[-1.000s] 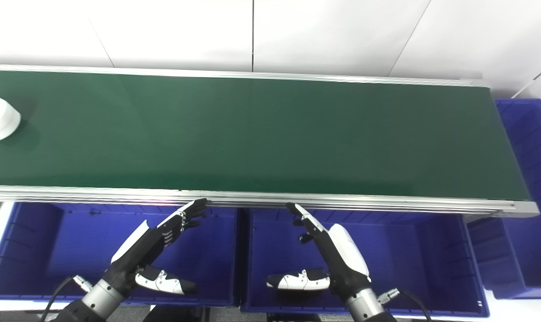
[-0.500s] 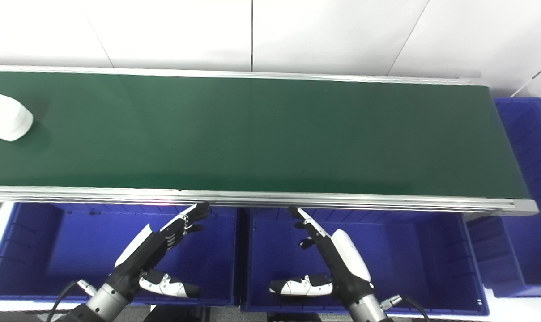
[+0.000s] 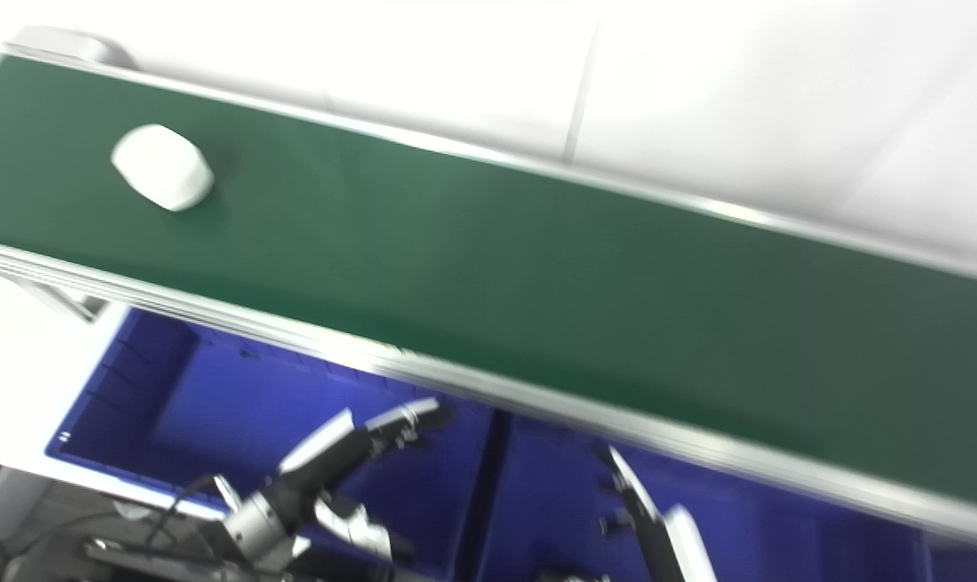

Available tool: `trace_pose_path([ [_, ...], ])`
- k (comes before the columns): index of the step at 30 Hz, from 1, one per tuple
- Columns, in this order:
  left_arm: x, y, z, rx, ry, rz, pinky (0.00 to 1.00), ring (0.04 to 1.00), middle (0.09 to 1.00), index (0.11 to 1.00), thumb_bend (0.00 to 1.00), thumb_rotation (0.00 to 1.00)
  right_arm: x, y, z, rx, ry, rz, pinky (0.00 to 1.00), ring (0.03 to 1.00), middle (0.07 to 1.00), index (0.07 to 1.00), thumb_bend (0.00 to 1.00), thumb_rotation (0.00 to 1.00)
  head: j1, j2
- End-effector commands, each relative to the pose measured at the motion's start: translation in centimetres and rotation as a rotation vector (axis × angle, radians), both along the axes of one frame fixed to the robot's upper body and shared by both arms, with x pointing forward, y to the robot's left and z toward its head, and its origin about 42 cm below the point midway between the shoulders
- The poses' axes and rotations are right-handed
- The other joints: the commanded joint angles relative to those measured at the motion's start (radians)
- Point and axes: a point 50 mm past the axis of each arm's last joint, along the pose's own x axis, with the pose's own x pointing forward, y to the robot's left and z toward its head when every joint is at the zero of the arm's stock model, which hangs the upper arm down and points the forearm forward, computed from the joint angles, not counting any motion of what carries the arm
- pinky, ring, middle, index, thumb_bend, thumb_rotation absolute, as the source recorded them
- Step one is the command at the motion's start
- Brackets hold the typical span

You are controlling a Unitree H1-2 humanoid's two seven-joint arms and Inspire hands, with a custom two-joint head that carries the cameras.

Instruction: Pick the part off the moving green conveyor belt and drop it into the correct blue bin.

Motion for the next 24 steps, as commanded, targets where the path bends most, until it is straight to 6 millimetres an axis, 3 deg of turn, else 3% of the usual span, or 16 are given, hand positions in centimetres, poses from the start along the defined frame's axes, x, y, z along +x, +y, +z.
trace_pose_path([
  [1, 0.1, -0.4, 0.4, -0.028, -0.051, 0.000, 0.83, 0.902, 0.921, 0.898, 1.00, 0.33, 0.1, -0.1, 0.7, 0.035, -0.073, 0.002, 0.47, 0.713, 0.926, 0.949, 0.94, 0.47, 0.009, -0.015],
  [5, 0.2, -0.5, 0.1, -0.040, -0.056, 0.001, 0.82, 0.886, 0.907, 0.882, 1.00, 0.32, 0.0, -0.2, 0.6, 0.010, -0.075, 0.001, 0.40, 0.603, 0.926, 0.957, 0.95, 0.50, 0.000, -0.024],
  [11, 0.3, -0.3, 0.0, -0.009, -0.067, 0.000, 0.80, 0.877, 0.902, 0.878, 1.00, 0.35, 0.1, -0.1, 0.4, 0.020, -0.079, 0.005, 0.41, 0.613, 0.918, 0.948, 0.93, 0.44, -0.014, -0.034],
  [17, 0.4, -0.2, -0.4, -0.012, -0.058, 0.006, 0.80, 0.872, 0.896, 0.870, 1.00, 0.34, 0.2, -0.1, -0.1, 0.011, -0.085, 0.005, 0.37, 0.542, 0.911, 0.948, 0.95, 0.47, -0.028, -0.062],
  [24, 0.8, -0.1, -1.0, -0.017, -0.044, 0.003, 0.78, 0.861, 0.887, 0.863, 1.00, 0.33, 0.4, 0.1, -0.8, 0.021, -0.086, 0.002, 0.39, 0.606, 0.897, 0.936, 0.96, 0.44, -0.035, -0.116],
])
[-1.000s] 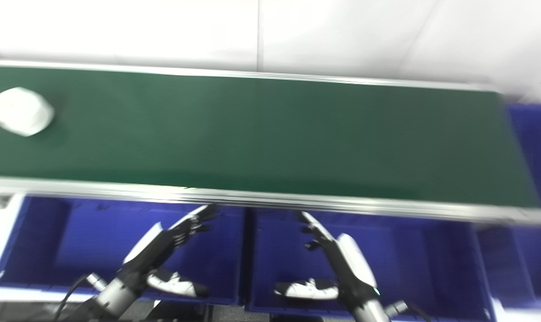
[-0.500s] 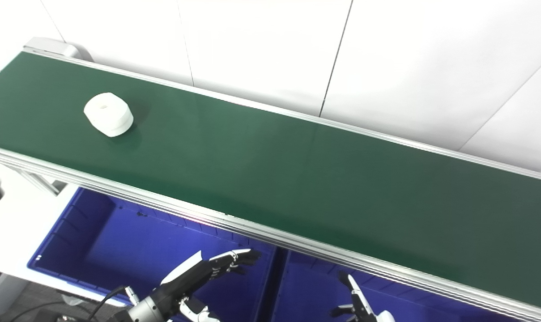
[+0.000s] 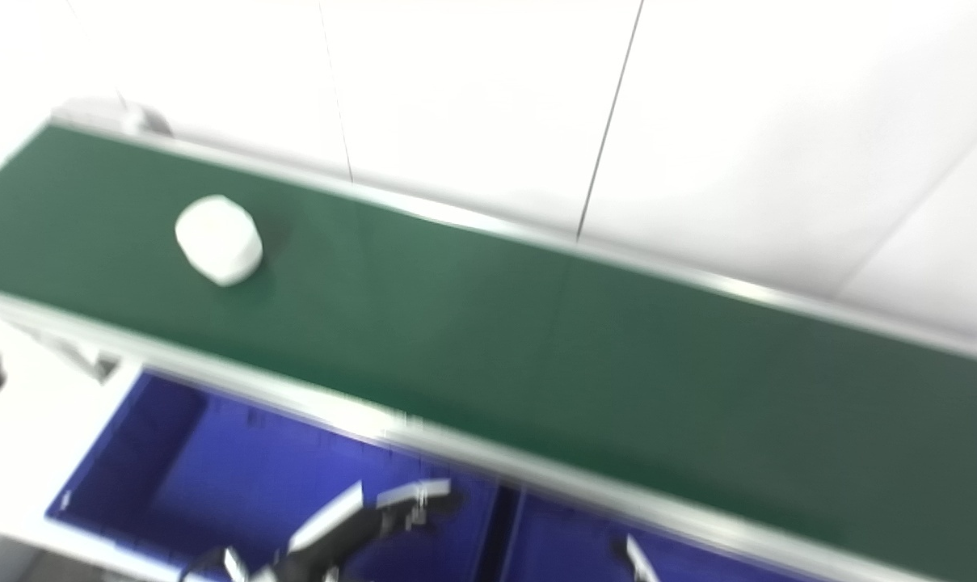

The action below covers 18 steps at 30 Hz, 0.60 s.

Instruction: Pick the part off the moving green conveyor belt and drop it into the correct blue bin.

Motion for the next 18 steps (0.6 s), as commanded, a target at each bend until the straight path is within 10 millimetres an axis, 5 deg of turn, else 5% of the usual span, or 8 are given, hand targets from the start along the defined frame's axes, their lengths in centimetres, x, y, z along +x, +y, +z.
trace_pose_path([
  [1, 0.33, 0.14, 0.58, -0.029, -0.049, -0.006, 0.78, 0.858, 0.885, 0.862, 1.00, 0.32, 0.29, 0.34, 0.59, 0.029, -0.066, 0.005, 0.39, 0.609, 0.892, 0.934, 0.95, 0.43, -0.003, -0.007],
  [8, 0.36, 0.33, 0.37, -0.015, -0.049, -0.005, 0.76, 0.844, 0.873, 0.857, 1.00, 0.33, 0.37, 0.47, 0.73, 0.023, -0.051, 0.002, 0.45, 0.669, 0.888, 0.929, 0.95, 0.44, 0.000, -0.007],
  [18, 0.47, 0.17, 0.99, -0.043, -0.066, 0.002, 0.75, 0.836, 0.865, 0.844, 1.00, 0.31, 0.53, 0.32, 0.55, 0.028, -0.072, 0.000, 0.41, 0.602, 0.885, 0.923, 0.95, 0.44, 0.002, 0.003],
])
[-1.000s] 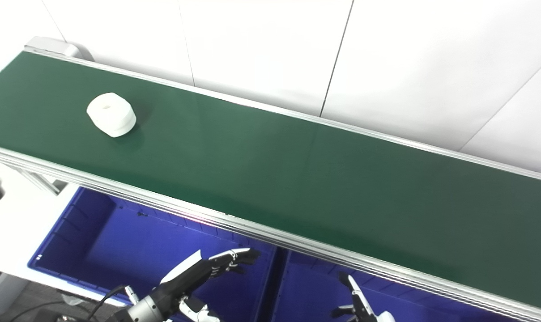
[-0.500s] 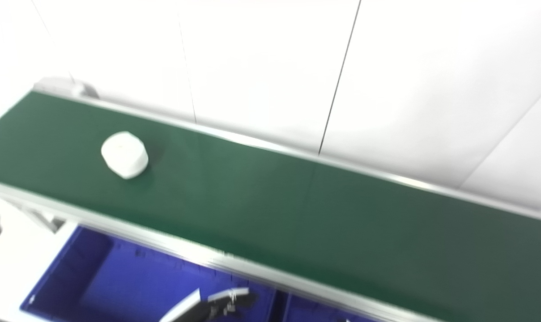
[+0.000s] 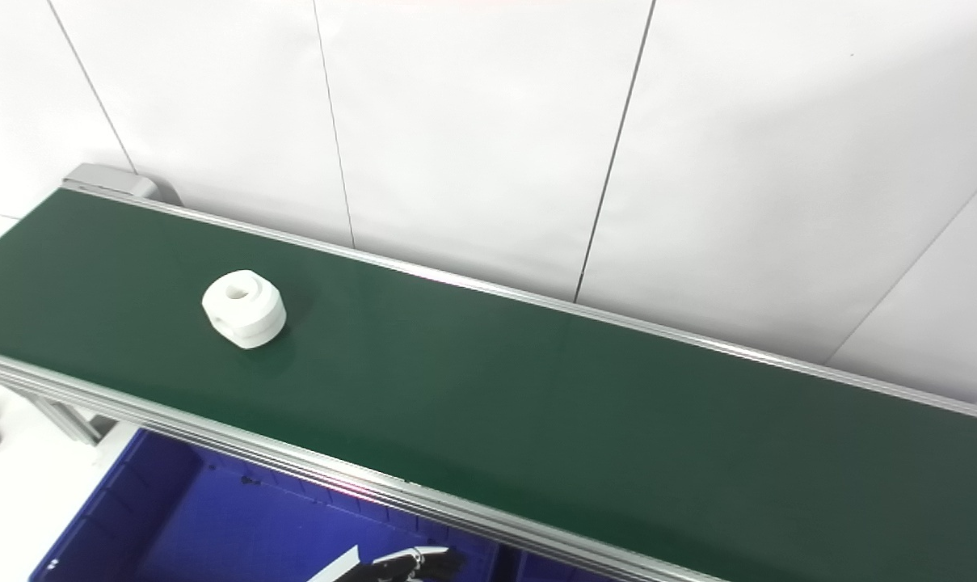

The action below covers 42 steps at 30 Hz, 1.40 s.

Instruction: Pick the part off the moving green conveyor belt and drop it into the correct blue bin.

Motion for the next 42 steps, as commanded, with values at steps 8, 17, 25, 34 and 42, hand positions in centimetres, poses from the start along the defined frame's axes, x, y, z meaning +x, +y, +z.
trace_pose_path([
  [8, 0.8, -0.5, 4.6, -0.108, -0.180, 0.043, 0.70, 0.799, 0.839, 0.827, 1.00, 0.35, 0.7, -0.4, 0.6, 0.025, -0.082, 0.012, 0.44, 0.653, 0.890, 0.919, 0.95, 0.43, -0.009, 0.019],
  [17, 4.2, 0.5, 11.0, -0.100, -0.454, -0.009, 0.73, 0.826, 0.868, 0.848, 0.95, 0.27, 1.3, 0.0, 0.5, 0.023, -0.074, 0.012, 0.50, 0.708, 0.892, 0.921, 0.96, 0.42, 0.002, 0.025],
  [25, 7.6, 2.0, 13.7, -0.027, -0.604, 0.031, 0.74, 0.823, 0.859, 0.842, 0.96, 0.27, 1.6, 0.3, 0.4, 0.015, -0.100, 0.013, 0.64, 0.822, 0.876, 0.915, 0.96, 0.43, 0.018, 0.025],
  [34, 12.2, 3.3, 16.0, 0.202, -0.726, 0.012, 0.81, 0.875, 0.925, 0.912, 0.92, 0.33, 1.9, 0.4, 0.7, 0.021, -0.112, 0.004, 0.62, 0.812, 0.877, 0.908, 0.98, 0.42, -0.012, 0.062],
  [42, 16.8, 5.2, 17.9, 0.397, -0.724, 0.030, 0.81, 0.898, 0.944, 0.927, 0.85, 0.22, 2.2, 0.3, 1.1, 0.054, -0.157, 0.020, 0.71, 0.820, 0.867, 0.900, 0.96, 0.43, -0.076, 0.134],
])
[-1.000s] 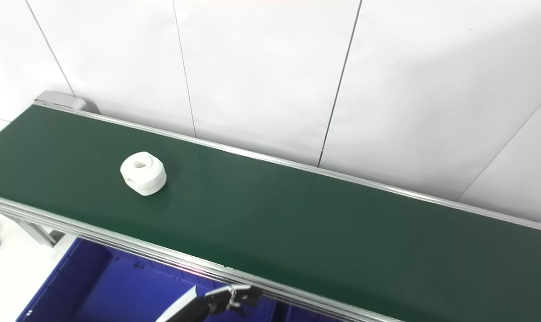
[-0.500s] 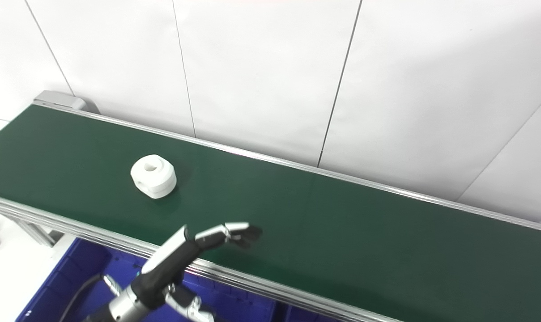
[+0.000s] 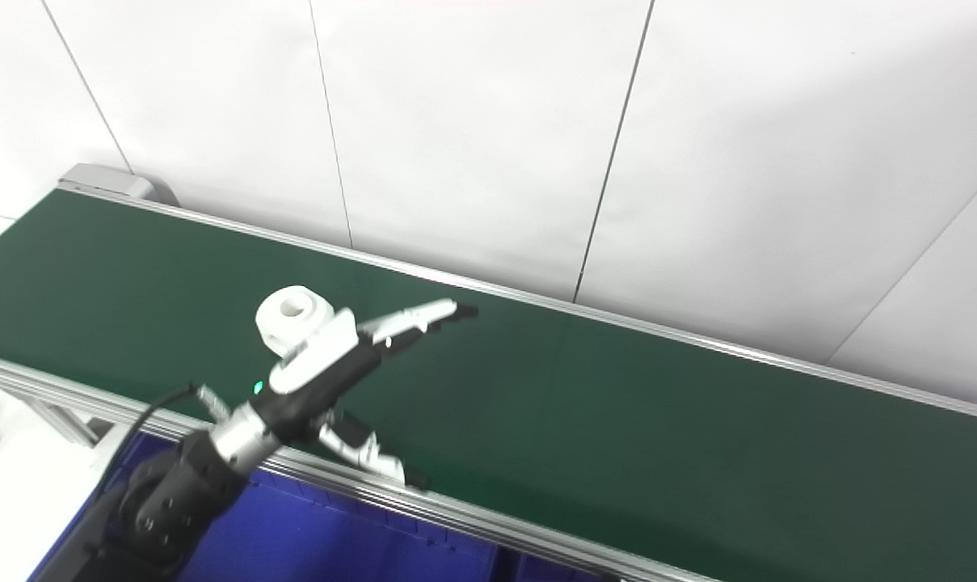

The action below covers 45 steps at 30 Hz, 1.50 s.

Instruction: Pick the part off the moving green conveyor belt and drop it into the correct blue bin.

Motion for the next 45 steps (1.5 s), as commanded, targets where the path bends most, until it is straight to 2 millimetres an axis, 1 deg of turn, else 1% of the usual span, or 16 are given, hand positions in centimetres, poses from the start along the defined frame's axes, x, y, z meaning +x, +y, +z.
trace_pose_path([
  [1, 1.6, 1.0, 1.7, 0.031, -0.028, 0.012, 0.81, 0.901, 0.946, 0.928, 0.85, 0.21, 0.5, 0.0, 1.1, 0.033, -0.074, 0.014, 0.71, 0.822, 0.868, 0.900, 0.96, 0.43, -0.004, 0.006],
  [3, 2.5, 1.4, 1.9, 0.052, -0.025, 0.023, 0.82, 0.912, 0.952, 0.932, 0.84, 0.19, 0.5, 0.0, 1.2, 0.028, -0.077, 0.013, 0.70, 0.824, 0.871, 0.901, 0.95, 0.44, -0.002, 0.019],
  [5, 3.7, 2.0, 1.9, 0.076, -0.026, 0.052, 0.81, 0.906, 0.943, 0.923, 0.85, 0.18, 0.6, -0.1, 1.3, 0.023, -0.079, 0.012, 0.70, 0.822, 0.871, 0.903, 0.95, 0.46, 0.000, 0.028],
  [7, 4.9, 2.5, 1.9, 0.113, -0.022, 0.082, 0.79, 0.893, 0.936, 0.918, 0.87, 0.18, 0.7, -0.1, 1.3, 0.025, -0.080, 0.013, 0.72, 0.827, 0.873, 0.907, 0.94, 0.46, 0.004, 0.034],
  [10, 6.7, 3.4, 2.0, 0.170, -0.019, 0.100, 0.80, 0.893, 0.936, 0.921, 0.88, 0.16, 0.8, -0.1, 1.4, 0.038, -0.074, 0.010, 0.72, 0.831, 0.874, 0.910, 0.93, 0.46, 0.005, 0.047],
  [12, 7.4, 3.9, 2.1, 0.194, -0.013, 0.112, 0.81, 0.898, 0.940, 0.925, 0.90, 0.16, 0.9, -0.1, 1.5, 0.039, -0.075, 0.009, 0.73, 0.839, 0.875, 0.911, 0.93, 0.48, -0.001, 0.058],
  [15, 8.4, 4.9, 2.4, 0.244, 0.013, 0.151, 0.83, 0.914, 0.946, 0.926, 0.91, 0.14, 1.1, -0.1, 1.7, 0.040, -0.082, 0.013, 0.73, 0.836, 0.879, 0.915, 0.93, 0.50, -0.034, 0.083],
  [19, 9.4, 5.8, 2.5, 0.292, 0.042, 0.175, 0.85, 0.933, 0.950, 0.928, 0.93, 0.15, 1.3, 0.0, 1.8, 0.038, -0.093, 0.012, 0.72, 0.824, 0.874, 0.909, 0.93, 0.51, -0.076, 0.098],
  [20, 9.6, 6.0, 2.4, 0.296, 0.049, 0.180, 0.86, 0.932, 0.949, 0.926, 0.94, 0.14, 1.3, 0.2, 1.9, 0.041, -0.088, 0.011, 0.72, 0.824, 0.875, 0.908, 0.93, 0.50, -0.100, 0.104],
  [23, 10.1, 6.5, 2.0, 0.328, 0.050, 0.180, 0.89, 0.919, 0.947, 0.932, 0.96, 0.15, 1.4, 0.5, 2.2, 0.043, -0.086, 0.015, 0.71, 0.819, 0.874, 0.908, 0.92, 0.47, -0.120, 0.109],
  [24, 10.3, 6.7, 1.9, 0.344, 0.047, 0.178, 0.89, 0.919, 0.947, 0.932, 0.96, 0.15, 1.4, 0.7, 2.3, 0.033, -0.093, 0.015, 0.71, 0.819, 0.874, 0.908, 0.92, 0.47, -0.141, 0.117],
  [27, 10.6, 7.1, 1.4, 0.378, 0.049, 0.174, 0.93, 0.912, 0.936, 0.923, 0.99, 0.14, 1.5, 1.2, 2.6, 0.022, -0.093, 0.012, 0.73, 0.821, 0.861, 0.905, 0.94, 0.50, -0.152, 0.129],
  [31, 10.7, 7.5, 0.7, 0.419, 0.073, 0.175, 0.94, 0.915, 0.929, 0.899, 1.00, 0.10, 1.5, 1.5, 2.9, 0.024, -0.095, 0.016, 0.72, 0.822, 0.863, 0.907, 0.94, 0.49, -0.144, 0.138],
  [36, 10.7, 7.9, -0.4, 0.474, 0.108, 0.150, 0.96, 0.934, 0.938, 0.906, 1.00, 0.12, 1.4, 1.7, 3.0, 0.022, -0.105, 0.013, 0.71, 0.815, 0.859, 0.905, 0.94, 0.51, -0.129, 0.146],
  [39, 10.8, 7.9, -1.6, 0.523, 0.151, 0.136, 0.99, 0.956, 0.957, 0.913, 1.00, 0.14, 1.4, 1.7, 3.1, 0.027, -0.098, 0.013, 0.73, 0.819, 0.859, 0.906, 0.95, 0.52, -0.114, 0.148],
  [45, 11.0, 7.6, -3.4, 0.546, 0.233, 0.120, 1.00, 0.973, 0.979, 0.907, 1.00, 0.11, 1.2, 1.6, 3.3, 0.026, -0.097, 0.007, 0.71, 0.813, 0.855, 0.900, 0.94, 0.52, -0.108, 0.153],
])
